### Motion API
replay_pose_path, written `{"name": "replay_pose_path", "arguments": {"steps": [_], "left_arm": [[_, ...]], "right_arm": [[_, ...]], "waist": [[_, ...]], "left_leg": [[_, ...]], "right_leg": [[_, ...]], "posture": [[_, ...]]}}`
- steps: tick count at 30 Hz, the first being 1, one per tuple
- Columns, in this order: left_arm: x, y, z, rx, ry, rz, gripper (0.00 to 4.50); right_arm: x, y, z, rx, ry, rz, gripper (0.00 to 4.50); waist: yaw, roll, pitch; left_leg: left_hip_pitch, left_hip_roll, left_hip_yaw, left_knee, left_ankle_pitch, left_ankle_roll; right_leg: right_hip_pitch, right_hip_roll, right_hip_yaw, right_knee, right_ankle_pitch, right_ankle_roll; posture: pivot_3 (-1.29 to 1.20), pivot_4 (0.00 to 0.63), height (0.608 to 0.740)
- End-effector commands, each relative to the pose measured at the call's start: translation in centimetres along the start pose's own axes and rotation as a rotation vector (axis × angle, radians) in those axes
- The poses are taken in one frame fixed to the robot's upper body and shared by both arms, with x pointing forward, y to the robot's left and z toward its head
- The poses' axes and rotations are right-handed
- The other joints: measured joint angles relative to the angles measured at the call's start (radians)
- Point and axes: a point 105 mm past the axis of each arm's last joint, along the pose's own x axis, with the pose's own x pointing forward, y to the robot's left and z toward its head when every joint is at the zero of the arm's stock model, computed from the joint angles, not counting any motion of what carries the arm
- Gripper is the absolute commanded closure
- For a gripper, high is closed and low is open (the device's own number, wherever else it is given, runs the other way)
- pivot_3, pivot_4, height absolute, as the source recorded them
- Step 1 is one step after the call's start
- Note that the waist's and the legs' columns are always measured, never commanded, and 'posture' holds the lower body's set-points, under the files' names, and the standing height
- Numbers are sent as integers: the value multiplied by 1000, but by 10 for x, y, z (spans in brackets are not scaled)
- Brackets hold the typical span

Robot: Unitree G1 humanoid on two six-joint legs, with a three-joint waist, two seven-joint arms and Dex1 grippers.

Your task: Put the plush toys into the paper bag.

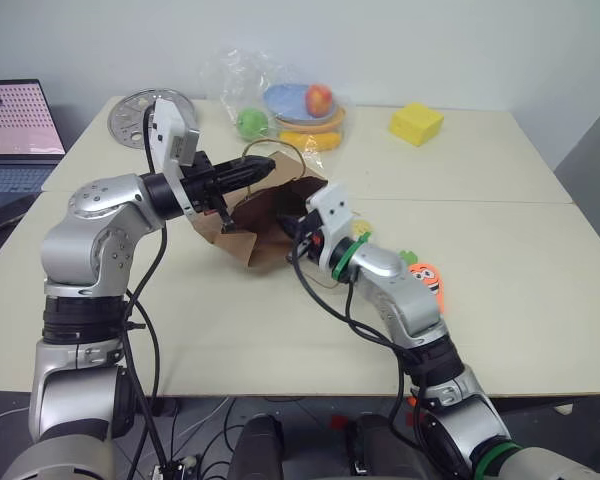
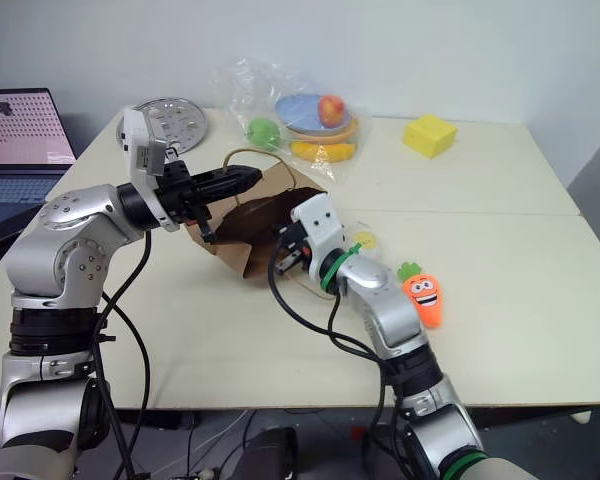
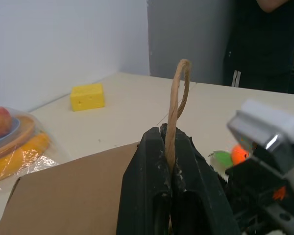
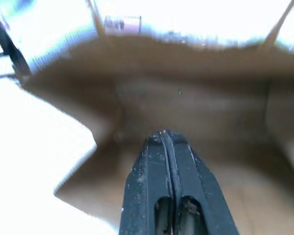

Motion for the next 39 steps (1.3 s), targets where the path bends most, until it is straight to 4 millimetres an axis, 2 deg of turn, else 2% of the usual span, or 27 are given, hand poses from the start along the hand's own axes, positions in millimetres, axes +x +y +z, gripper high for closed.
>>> {"name": "replay_pose_path", "arguments": {"steps": [1,4,6,11,13,15,21,24,26,30,35,38,39], "left_arm": [[0,-4,9,42,-16,-18,4500],[0,-5,7,36,-17,-20,4500],[0,-6,6,32,-16,-20,4500],[0,-7,5,25,-14,-25,4500],[-1,-7,5,24,-13,-19,4500],[-2,-7,2,19,-5,-21,4500],[-1,-9,0,10,-4,-29,4500],[-1,-9,-2,8,3,-28,4500],[-2,-9,-3,11,12,-33,4500],[-1,-8,-1,12,10,-36,4500],[-1,-8,-1,15,15,-41,4500],[-2,-8,-1,19,17,-41,4500],[-3,-8,0,21,17,-39,4500]], "right_arm": [[-28,11,53,-43,-178,108,4467],[-48,3,68,3,-199,84,3948],[-63,-7,71,6,-188,41,3197],[-122,-54,42,-65,-1,-240,1423],[-139,-60,31,-65,53,-297,746],[-166,-61,8,-52,161,-391,31],[-203,-53,-28,-73,308,-495,31],[-217,-58,-45,-104,373,-568,31],[-219,-60,-49,-162,390,-582,31],[-214,-56,-63,-70,377,-567,31],[-210,-54,-77,-46,395,-540,31],[-209,-55,-80,-47,402,-537,599],[-209,-56,-81,-49,402,-541,918]], "waist": [[1,0,0],[0,0,0],[0,0,0],[8,0,0],[5,0,0],[3,0,0],[-4,0,0],[-2,0,0],[-3,0,0],[-1,-1,0],[0,-1,0],[0,-1,0],[0,-1,0]], "left_leg": [[0,0,0,0,0,0],[0,0,1,0,0,0],[0,0,0,0,0,0],[0,-1,1,0,0,0],[0,-2,3,0,0,0],[1,-2,4,0,0,0],[2,0,3,-1,0,0],[2,-1,2,0,0,0],[2,-1,4,1,0,0],[2,-1,6,2,0,0],[2,-1,5,1,0,0],[2,-1,5,1,0,0],[2,-1,5,1,0,0]], "right_leg": [[0,0,0,0,0,0],[0,-1,0,-1,0,0],[0,-1,0,0,0,0],[1,-2,0,-1,0,-1],[1,-3,1,-2,-1,-1],[1,-3,2,-2,-1,-1],[1,-1,2,-1,-1,0],[2,-1,2,-1,-3,3],[2,-2,3,-1,-4,3],[2,-2,5,-2,-3,2],[2,-2,4,-2,-2,0],[2,-2,4,-2,-2,0],[2,-2,4,-2,-2,0]], "posture": [[0,150,740],[0,150,740],[0,150,740],[0,150,740],[0,150,740],[0,150,740],[0,150,740],[0,150,740],[0,150,740],[0,150,740],[0,150,740],[0,150,740],[0,150,740]]}}
